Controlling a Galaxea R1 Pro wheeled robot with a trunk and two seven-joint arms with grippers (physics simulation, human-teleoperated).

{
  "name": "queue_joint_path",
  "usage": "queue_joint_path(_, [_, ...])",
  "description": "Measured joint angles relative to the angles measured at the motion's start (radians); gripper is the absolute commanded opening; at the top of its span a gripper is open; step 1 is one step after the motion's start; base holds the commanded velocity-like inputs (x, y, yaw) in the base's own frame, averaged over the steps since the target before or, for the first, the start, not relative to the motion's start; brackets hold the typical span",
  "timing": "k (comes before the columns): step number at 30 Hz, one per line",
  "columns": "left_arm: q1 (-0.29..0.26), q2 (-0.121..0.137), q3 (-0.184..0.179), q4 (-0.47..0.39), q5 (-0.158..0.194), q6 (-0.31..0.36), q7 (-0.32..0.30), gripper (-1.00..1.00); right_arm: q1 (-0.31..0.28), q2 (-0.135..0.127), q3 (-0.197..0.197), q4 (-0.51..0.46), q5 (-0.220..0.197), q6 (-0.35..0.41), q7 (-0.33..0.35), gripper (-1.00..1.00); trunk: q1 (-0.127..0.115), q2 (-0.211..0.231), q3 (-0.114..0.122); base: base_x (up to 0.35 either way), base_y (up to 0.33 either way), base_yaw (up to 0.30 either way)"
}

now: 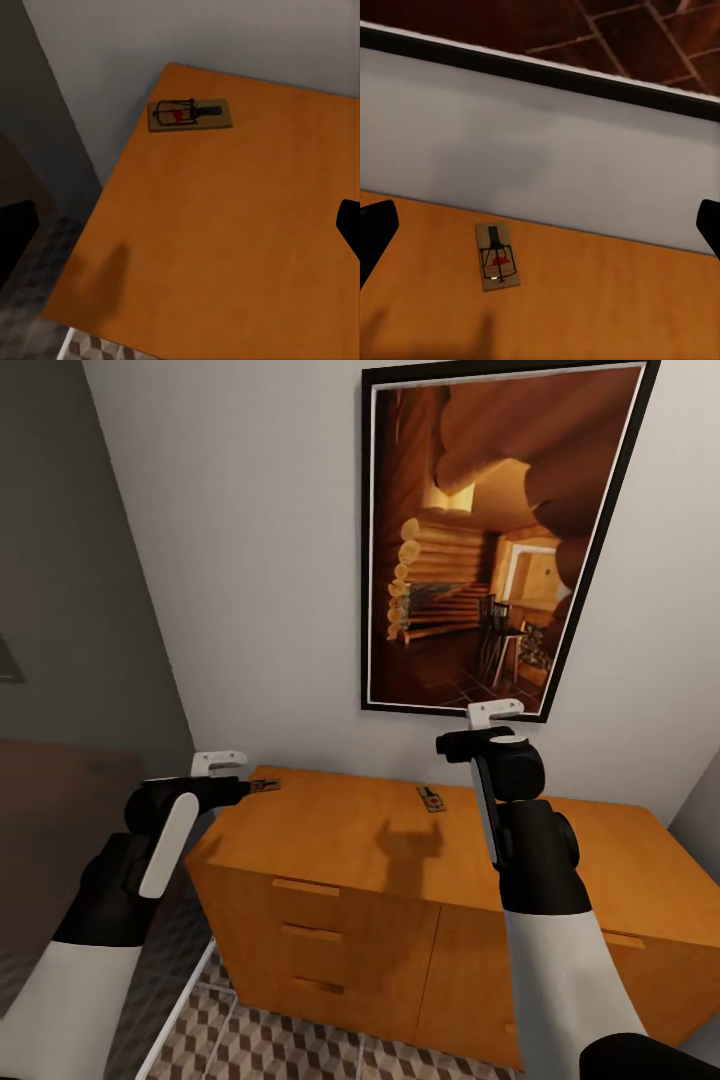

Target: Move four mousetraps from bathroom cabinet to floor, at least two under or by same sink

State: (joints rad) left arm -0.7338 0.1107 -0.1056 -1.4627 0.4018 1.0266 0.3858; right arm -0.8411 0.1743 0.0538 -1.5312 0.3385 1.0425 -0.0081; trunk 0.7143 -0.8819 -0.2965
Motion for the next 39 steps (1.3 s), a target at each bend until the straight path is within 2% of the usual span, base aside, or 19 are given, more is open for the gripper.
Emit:
queue_joint_path(8, [0.0,-0.004,0.0,0.0,0.0,0.0,-0.005,1.0,0.0,0.0,-0.001,0.019,-0.004,0.0,0.001,1.0,0.0,0.0,0.0,0.0,0.0,0.0])
queue_joint_path(14, [0.0,-0.004,0.001,0.0,0.001,0.001,-0.007,1.0,-0.012,0.0,-0.016,0.109,-0.027,0.0,0.025,1.0,0.0,0.0,0.0,0.0,0.0,0.0])
queue_joint_path(20, [0.0,-0.004,0.001,0.0,0.003,0.001,-0.008,1.0,-0.071,0.0,-0.024,0.203,-0.07,0.0,0.047,1.0,0.0,0.0,0.0,0.0,0.0,0.0])
queue_joint_path(25, [0.0,-0.004,0.002,0.0,0.002,0.002,-0.008,1.0,-0.141,0.0,-0.03,0.334,-0.114,0.0,0.056,1.0,0.0,0.0,0.0,0.0,0.0,0.0])
queue_joint_path(27, [0.0,-0.004,0.002,0.0,0.002,0.002,-0.009,1.0,-0.182,0.0,-0.032,0.416,-0.143,0.0,0.058,1.0,0.0,0.0,0.0,0.0,0.0,0.0])
queue_joint_path(33, [0.0,-0.004,0.002,0.0,0.003,0.002,-0.01,1.0,-0.229,0.0,-0.034,0.532,-0.19,0.0,0.061,1.0,0.0,0.0,0.0,0.0,0.0,0.0])
queue_joint_path(39, [0.0,-0.004,0.002,0.0,0.004,0.002,-0.01,1.0,-0.242,0.0,-0.034,0.569,-0.206,0.0,0.062,1.0,0.0,0.0,0.0,0.0,0.0,0.0])
